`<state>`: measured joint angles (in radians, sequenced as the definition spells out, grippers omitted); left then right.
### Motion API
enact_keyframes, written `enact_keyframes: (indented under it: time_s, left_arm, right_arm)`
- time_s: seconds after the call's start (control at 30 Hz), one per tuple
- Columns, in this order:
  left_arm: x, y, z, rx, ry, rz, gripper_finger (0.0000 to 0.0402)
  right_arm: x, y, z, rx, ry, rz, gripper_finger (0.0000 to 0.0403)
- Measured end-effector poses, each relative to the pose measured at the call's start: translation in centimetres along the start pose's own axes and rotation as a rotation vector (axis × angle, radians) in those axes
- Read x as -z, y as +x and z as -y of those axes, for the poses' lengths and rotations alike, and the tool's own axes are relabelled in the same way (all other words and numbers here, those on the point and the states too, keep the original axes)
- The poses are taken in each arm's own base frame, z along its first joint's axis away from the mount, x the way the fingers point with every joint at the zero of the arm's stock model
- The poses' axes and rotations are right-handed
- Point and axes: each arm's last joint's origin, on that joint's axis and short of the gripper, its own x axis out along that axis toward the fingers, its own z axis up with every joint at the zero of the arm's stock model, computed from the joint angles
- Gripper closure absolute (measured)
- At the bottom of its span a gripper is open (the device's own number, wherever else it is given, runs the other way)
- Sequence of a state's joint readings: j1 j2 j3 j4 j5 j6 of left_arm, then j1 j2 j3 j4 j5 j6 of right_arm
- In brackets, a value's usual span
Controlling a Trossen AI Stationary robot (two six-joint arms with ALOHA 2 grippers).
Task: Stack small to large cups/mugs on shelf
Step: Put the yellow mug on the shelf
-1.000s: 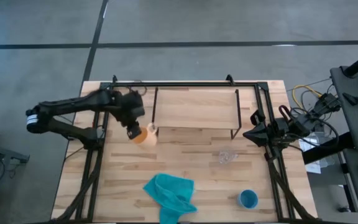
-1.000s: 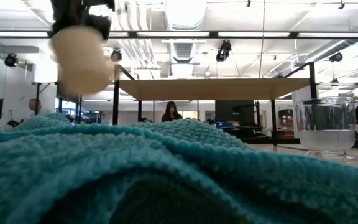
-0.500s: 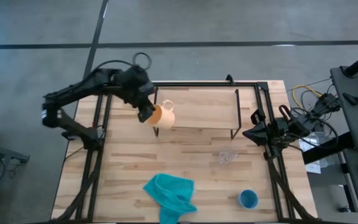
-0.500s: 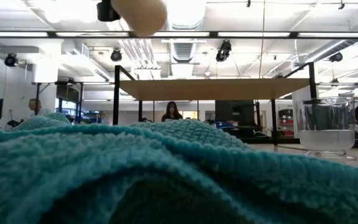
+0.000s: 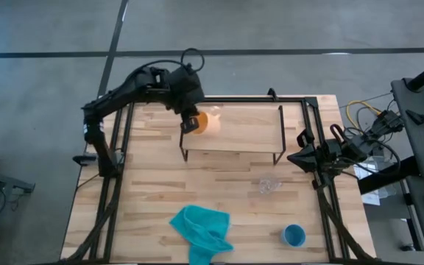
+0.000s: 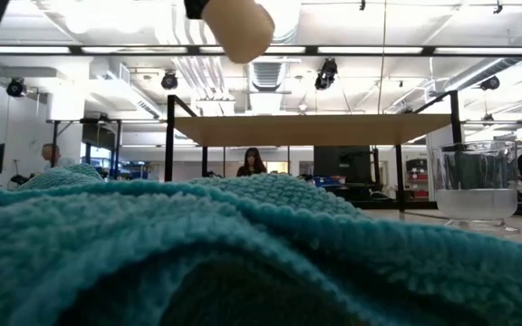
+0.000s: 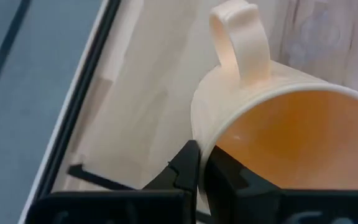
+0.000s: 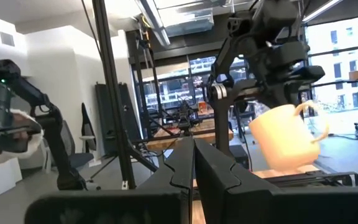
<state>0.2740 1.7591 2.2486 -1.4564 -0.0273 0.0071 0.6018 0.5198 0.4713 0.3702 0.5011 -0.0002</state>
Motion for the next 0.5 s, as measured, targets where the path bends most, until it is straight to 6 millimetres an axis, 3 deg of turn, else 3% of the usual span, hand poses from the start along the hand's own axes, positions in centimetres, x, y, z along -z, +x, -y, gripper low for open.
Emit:
enact_keyframes:
  time_s: [0.13, 0.5]
  left_arm:
    - [-1.1, 0.9, 0.0, -0.001, 0.019, 0.008, 0.0401]
    - [-2.5, 6.8, 0.2, 0.035, 0.112, -0.101, 0.0402]
  right_arm:
    - [0.0, 0.0, 0.0, -0.001, 0.000, 0.000, 0.0394]
    - [0.0, 0.0, 0.0, -0.002, 0.000, 0.000, 0.0394]
